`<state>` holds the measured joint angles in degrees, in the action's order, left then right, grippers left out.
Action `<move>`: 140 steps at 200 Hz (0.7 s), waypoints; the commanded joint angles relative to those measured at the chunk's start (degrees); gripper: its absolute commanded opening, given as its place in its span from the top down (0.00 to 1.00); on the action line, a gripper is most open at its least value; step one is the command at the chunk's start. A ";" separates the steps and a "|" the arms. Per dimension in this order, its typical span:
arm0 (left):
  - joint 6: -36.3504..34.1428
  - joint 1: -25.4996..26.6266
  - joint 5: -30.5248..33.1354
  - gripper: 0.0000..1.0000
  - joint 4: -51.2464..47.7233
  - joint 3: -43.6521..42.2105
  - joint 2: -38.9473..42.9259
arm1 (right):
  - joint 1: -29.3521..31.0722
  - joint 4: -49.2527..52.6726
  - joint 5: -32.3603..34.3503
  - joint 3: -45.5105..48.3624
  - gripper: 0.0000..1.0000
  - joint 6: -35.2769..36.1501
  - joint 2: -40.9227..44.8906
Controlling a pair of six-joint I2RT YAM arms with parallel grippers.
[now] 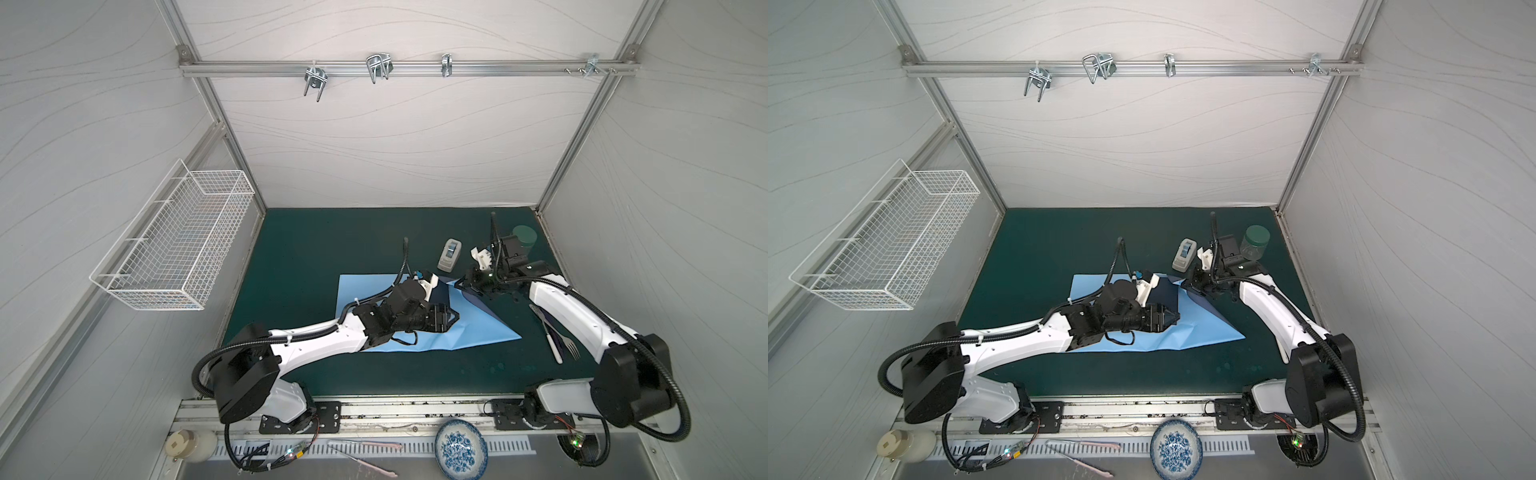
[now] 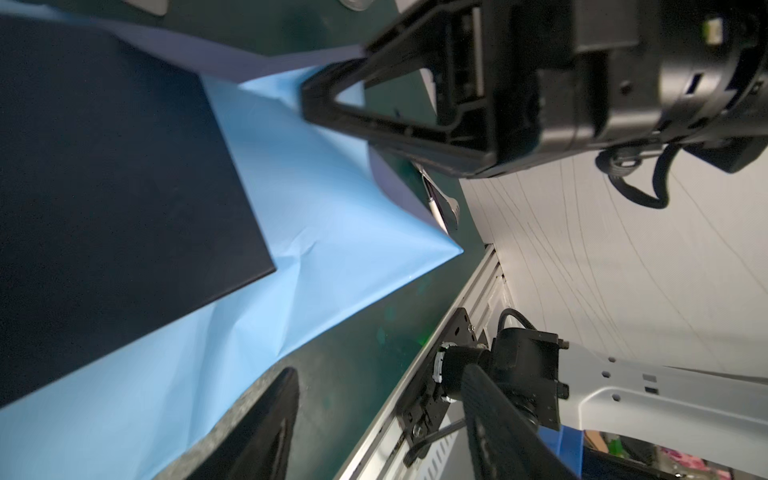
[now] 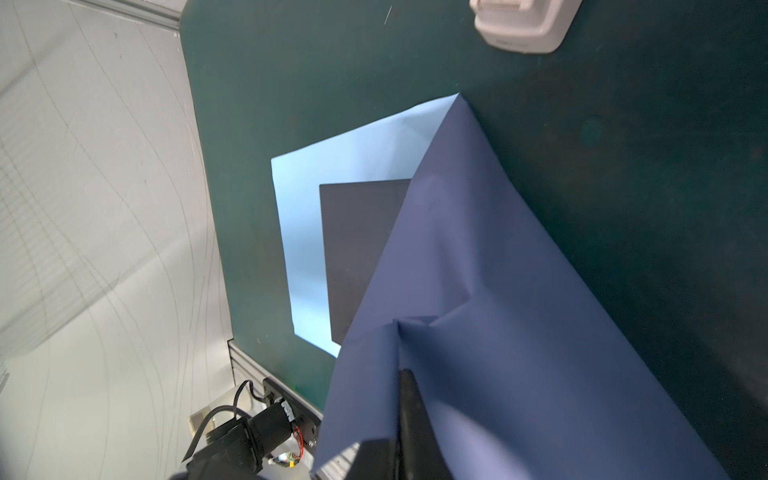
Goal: Wrap the gift box in paper
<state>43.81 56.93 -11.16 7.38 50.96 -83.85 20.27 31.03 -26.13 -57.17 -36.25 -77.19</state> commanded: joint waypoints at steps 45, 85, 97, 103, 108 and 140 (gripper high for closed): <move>-5.90 2.24 1.80 0.36 13.65 6.18 -11.27 | 1.13 3.30 -6.20 -3.65 0.92 -2.04 -3.30; -5.47 2.27 -0.37 0.34 16.27 8.71 -14.59 | 1.30 3.67 -6.39 -4.35 0.91 -1.39 -4.02; -5.69 2.30 0.51 0.34 16.27 9.29 -15.08 | 1.35 4.30 -5.98 -4.70 0.92 -0.43 -4.00; -5.55 2.23 0.76 0.35 16.32 9.35 -15.47 | 1.33 4.29 -5.93 -4.71 0.92 -0.11 -4.02; -5.53 2.15 1.02 0.36 17.32 9.42 -15.75 | 1.30 4.39 -6.10 -4.75 0.91 0.03 -4.12; -5.49 2.14 2.40 0.41 18.70 10.21 -16.77 | 1.33 3.85 -7.02 -4.27 0.91 0.89 -4.83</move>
<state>39.20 58.94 -9.61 20.62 57.56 -99.33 21.12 33.30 -31.64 -60.84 -36.60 -80.68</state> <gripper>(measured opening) 0.600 0.088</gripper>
